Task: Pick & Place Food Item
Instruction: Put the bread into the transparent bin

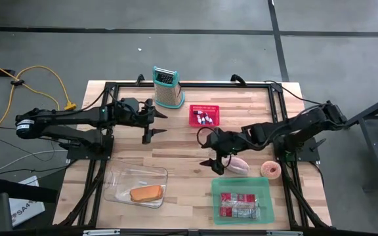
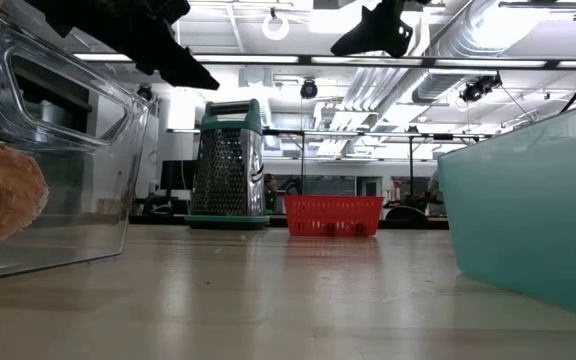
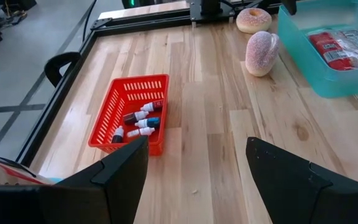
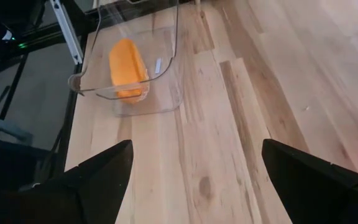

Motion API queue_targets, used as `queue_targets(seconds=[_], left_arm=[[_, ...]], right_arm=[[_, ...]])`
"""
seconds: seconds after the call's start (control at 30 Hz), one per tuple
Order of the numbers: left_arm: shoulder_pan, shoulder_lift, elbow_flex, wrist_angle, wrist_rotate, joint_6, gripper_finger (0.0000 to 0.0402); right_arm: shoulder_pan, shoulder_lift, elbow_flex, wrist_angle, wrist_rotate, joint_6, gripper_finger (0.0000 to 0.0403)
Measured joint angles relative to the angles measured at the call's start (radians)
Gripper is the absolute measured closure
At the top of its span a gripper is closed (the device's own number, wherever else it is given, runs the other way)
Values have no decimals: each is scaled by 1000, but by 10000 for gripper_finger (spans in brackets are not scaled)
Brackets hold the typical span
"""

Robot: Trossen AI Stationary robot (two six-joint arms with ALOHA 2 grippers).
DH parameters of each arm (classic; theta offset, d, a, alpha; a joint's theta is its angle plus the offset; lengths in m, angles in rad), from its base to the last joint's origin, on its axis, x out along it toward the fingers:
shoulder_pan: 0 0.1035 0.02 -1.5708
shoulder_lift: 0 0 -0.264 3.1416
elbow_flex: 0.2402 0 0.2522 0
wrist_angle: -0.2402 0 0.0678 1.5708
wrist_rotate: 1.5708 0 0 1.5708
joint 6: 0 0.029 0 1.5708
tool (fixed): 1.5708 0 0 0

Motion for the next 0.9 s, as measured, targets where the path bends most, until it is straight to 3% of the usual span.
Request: queue_targets(seconds=[0.27,0.43,0.63,0.9], left_arm=[[0,0,0,9,0,0,140],[0,0,0,8,0,0,140],[0,0,0,8,0,0,140],[0,0,0,7,0,0,140]], right_arm=[[-1,0,0,8,34,-22,57],[-1,0,0,-22,-8,-26,57],[-1,0,0,-178,-19,-16,57],[0,0,0,-394,49,55,57]])
